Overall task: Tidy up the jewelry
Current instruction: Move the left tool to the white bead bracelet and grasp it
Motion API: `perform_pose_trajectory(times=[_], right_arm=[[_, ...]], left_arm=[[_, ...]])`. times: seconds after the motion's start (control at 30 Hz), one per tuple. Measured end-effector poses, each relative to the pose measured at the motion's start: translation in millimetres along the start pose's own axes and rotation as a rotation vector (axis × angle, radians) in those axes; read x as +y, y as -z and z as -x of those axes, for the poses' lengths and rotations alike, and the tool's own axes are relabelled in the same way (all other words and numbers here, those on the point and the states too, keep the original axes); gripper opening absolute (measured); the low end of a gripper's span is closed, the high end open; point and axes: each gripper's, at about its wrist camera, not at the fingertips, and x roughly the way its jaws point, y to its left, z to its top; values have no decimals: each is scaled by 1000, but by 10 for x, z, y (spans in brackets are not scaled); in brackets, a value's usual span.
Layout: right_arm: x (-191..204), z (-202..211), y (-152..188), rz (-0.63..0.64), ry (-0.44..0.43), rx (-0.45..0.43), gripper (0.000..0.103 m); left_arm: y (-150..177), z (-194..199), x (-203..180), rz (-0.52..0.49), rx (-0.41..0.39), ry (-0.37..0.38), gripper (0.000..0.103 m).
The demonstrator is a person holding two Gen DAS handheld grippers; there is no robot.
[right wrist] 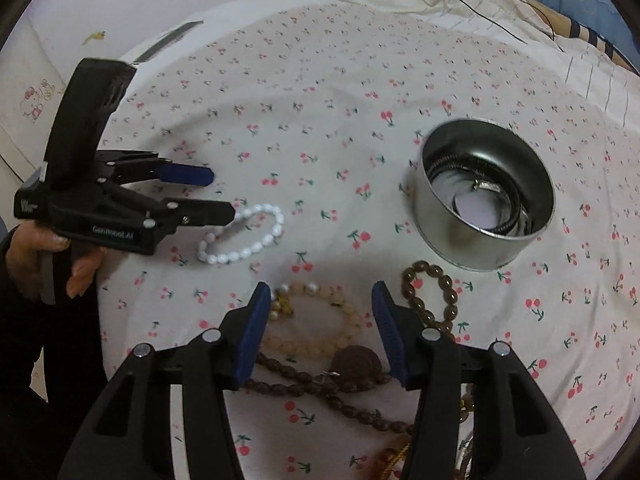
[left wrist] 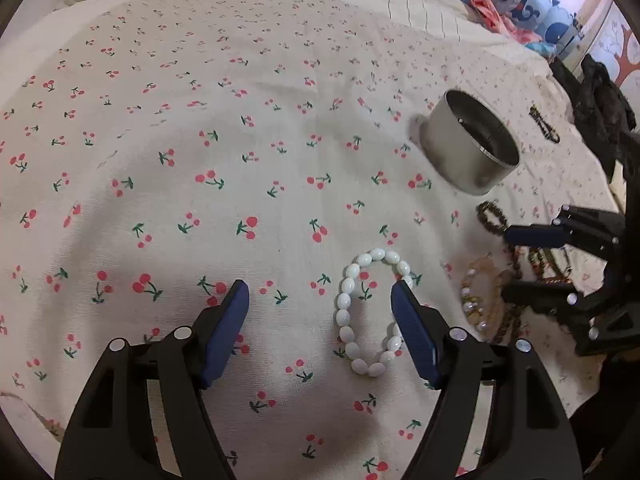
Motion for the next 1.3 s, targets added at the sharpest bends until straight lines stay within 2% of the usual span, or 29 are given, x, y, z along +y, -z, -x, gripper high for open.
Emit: perform_pose_trajectory(times=[0.17, 0.33, 0.5, 0.6, 0.7, 0.8, 0.87, 0.9, 0.97, 1.03, 1.07, 1.13, 1.17, 1.3], right_arm=[[-37, -95, 36, 4, 12, 43, 52], [31, -199, 85, 39, 42, 85, 52], [10, -235, 106, 31, 46, 99, 52], [-8, -237, 112, 25, 41, 102, 52], [-16, -239, 109, 19, 34, 101, 52], [-5, -242, 111, 23, 35, 98, 51], [-1, -248, 117, 28, 34, 97, 48], [6, -248, 123, 33, 34, 96, 45], [20, -250, 123, 38, 30, 95, 36], [34, -251, 121, 49, 34, 95, 25], [38, -252, 120, 52, 38, 93, 23], [22, -245, 114, 49, 44, 87, 13], [16, -236, 110, 47, 44, 82, 11], [7, -209, 101, 44, 49, 71, 9]], left_arm=[[33, -50, -94, -36, 0, -35, 77], [88, -95, -320, -149, -9, -106, 77], [129, -143, -534, -247, 0, -108, 77], [131, -149, -528, -238, 4, -90, 75], [136, -151, -454, -191, 15, -39, 68], [160, -158, -435, -164, 22, -6, 56], [166, -168, -403, -141, 24, 8, 43], [172, -169, -381, -133, 24, 10, 39], [175, -172, -343, -108, 23, 26, 23], [193, -166, -306, -80, 25, 50, 15], [197, -165, -304, -75, 23, 51, 13], [191, -166, -311, -72, 18, 54, 12], [190, -162, -313, -71, 15, 56, 8], [191, -137, -302, -57, -1, 70, 7]])
